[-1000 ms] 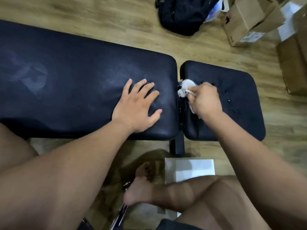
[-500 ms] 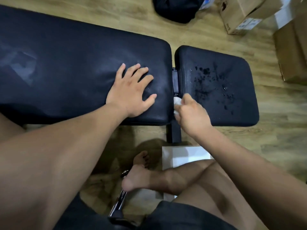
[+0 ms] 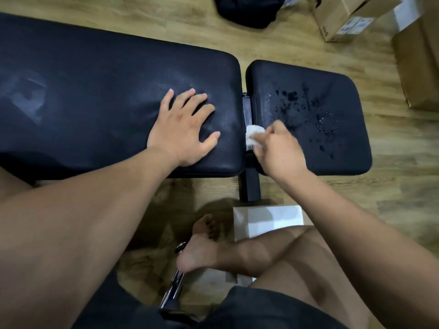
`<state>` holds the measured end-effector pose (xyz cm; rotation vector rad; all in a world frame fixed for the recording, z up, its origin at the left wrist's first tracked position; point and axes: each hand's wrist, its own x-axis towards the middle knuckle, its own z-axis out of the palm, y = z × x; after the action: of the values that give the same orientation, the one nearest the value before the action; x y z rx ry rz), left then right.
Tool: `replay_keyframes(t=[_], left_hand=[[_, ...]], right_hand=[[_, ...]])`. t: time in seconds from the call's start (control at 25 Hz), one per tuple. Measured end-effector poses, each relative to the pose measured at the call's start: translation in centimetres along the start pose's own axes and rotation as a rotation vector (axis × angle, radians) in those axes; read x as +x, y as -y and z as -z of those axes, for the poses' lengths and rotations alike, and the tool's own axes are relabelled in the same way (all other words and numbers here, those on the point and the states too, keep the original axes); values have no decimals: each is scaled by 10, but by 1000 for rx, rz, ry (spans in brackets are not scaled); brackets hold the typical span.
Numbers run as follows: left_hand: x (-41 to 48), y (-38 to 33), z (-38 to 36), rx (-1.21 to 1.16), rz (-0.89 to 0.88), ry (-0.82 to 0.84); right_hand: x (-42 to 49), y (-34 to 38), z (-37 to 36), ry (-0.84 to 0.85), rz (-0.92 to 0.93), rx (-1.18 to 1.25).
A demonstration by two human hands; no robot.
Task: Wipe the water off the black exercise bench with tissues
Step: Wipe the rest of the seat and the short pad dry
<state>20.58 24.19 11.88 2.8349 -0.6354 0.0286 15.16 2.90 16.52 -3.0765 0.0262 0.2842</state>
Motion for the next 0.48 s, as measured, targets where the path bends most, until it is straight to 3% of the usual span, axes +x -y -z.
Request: replay_keyframes(t=[0.08,0.24,0.32,0.4,0.48], left_hand=[[2,0,0,-12,-4,4],[1,0,1,-22,4,-5],[0,0,-1,-24,3,-12],[1,-1,-1,-27,-2,-15],[2,-1,0,-18,-3,-17]], right_hand=[[7,5,0,-35,-89,65],[-62,-16,-13,-37,24,160],[-71,-33,-14,-167,15,146],[-60,-46,-12,-332,-141,62],[-51,-54,-15,-440,-327,135]])
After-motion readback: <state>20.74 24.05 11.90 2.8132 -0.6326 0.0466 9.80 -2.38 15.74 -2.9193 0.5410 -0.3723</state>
